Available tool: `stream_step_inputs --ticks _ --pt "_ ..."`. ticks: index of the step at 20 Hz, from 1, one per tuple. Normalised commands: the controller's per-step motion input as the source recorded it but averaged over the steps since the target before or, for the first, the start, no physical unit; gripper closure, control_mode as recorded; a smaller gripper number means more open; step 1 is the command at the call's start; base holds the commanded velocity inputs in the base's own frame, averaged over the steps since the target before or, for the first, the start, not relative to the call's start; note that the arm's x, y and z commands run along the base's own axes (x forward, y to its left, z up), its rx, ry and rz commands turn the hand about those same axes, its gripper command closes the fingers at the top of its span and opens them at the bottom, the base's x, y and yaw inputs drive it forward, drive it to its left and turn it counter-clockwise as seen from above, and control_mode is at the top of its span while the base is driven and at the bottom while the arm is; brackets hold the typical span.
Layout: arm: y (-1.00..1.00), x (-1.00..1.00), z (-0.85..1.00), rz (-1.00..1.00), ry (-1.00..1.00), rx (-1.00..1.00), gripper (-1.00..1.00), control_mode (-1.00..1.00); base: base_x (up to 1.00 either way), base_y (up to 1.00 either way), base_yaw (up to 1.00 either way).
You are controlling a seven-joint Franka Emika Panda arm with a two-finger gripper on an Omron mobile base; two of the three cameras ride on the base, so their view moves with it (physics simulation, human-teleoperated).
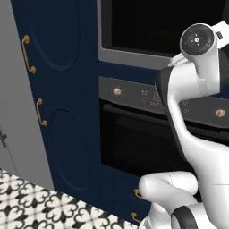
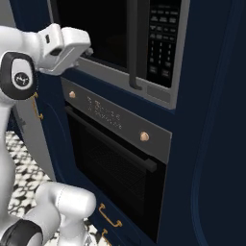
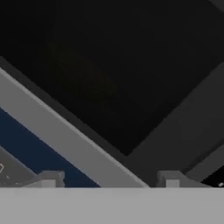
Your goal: Pick the lime from the sink and place it in the bowl. Then pick the bowl and place it in the microwave. Then close the microwave door and press the start button.
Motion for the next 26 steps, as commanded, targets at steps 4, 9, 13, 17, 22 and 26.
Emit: stream_step_inputs --ticks 4,9,13,17,22,26 --pt "0.00 -0.66 0.00 -0.19 -0.40 0.51 1.00 -1.00 0.00 0.00 0.00" --pt "-0.11 -0.44 0.15 0.00 -0.30 0.37 1.00 -1.00 0.00 0.00 0.00" --pt "-0.16 -0.54 0.17 0.00 -0.27 0.24 1.00 -1.00 0.00 0.00 0.00" --pt "-0.32 -0.27 0.05 0.00 -0.23 0.17 1.00 -1.00 0.00 0.00 0.00" --pt "-0.41 0.00 0.00 0.00 -0.21 0.02 1.00 -1.00 0.00 0.00 0.00" --pt "-0.36 0.00 0.00 0.00 -0.09 0.00 1.00 -1.00 0.00 0.00 0.00"
